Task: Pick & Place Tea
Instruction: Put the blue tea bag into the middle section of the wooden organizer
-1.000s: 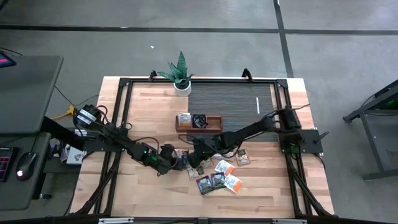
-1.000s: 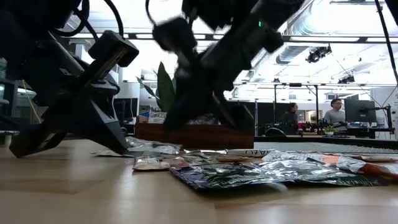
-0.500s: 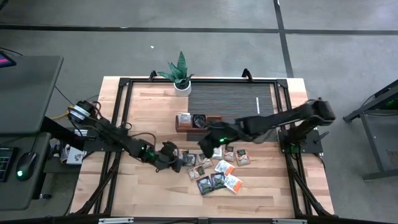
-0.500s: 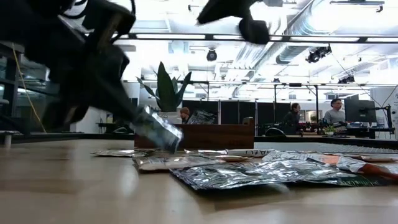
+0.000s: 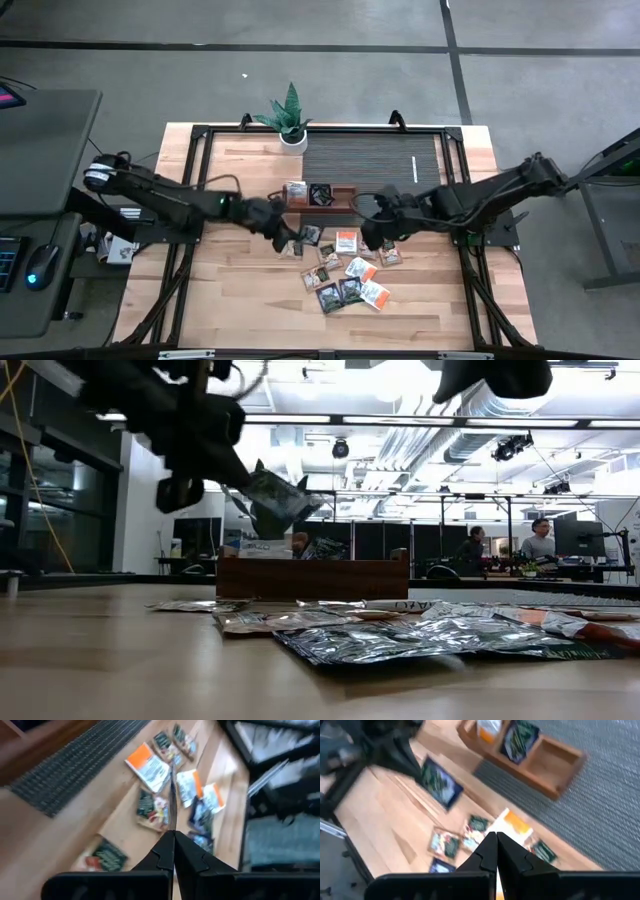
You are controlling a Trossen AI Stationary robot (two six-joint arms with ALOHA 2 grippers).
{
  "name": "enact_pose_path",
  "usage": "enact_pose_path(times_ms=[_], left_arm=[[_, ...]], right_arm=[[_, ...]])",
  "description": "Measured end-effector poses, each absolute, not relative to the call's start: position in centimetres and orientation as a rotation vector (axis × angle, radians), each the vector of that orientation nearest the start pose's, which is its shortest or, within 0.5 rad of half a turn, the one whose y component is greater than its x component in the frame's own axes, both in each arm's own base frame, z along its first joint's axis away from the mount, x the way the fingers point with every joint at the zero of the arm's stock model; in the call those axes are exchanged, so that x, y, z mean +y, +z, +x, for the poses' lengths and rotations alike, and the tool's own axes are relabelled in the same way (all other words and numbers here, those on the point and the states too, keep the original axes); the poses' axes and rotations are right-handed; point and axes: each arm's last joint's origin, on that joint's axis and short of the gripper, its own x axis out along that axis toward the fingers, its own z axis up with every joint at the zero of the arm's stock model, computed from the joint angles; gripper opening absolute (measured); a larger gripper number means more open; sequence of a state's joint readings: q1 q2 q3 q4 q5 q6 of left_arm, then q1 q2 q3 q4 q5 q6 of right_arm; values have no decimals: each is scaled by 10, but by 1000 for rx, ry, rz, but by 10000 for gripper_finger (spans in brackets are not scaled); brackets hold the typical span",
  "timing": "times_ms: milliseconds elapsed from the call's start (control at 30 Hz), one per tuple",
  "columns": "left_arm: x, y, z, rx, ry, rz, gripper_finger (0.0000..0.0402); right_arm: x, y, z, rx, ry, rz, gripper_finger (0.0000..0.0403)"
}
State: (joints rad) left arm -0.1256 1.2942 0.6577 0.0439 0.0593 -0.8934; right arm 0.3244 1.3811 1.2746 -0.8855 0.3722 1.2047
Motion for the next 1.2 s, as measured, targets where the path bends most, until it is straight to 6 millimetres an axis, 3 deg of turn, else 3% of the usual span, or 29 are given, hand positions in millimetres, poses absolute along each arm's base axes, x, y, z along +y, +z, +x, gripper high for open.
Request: enact_pose_path(times_ms=[200,400,567,767,1033,1200], left_arm=[[-5,244,272,766,47,-598,0],[23,275,294,906,97,-363,0],[39,281,324,1020,126,-248,0],[46,282,362,1203,144,-54,0],[51,288,394,1351,136,160,0],[48,297,396,1328,90,239,0]], right_arm=[[78,308,253,864,-643,755,0],[71,302,228,1073,-781,638,0],[66,300,213,1198,-856,514,0],[57,293,200,1221,-851,466,0],[48,257,168,1089,-758,656,0],[46,234,152,1006,-674,789,0]])
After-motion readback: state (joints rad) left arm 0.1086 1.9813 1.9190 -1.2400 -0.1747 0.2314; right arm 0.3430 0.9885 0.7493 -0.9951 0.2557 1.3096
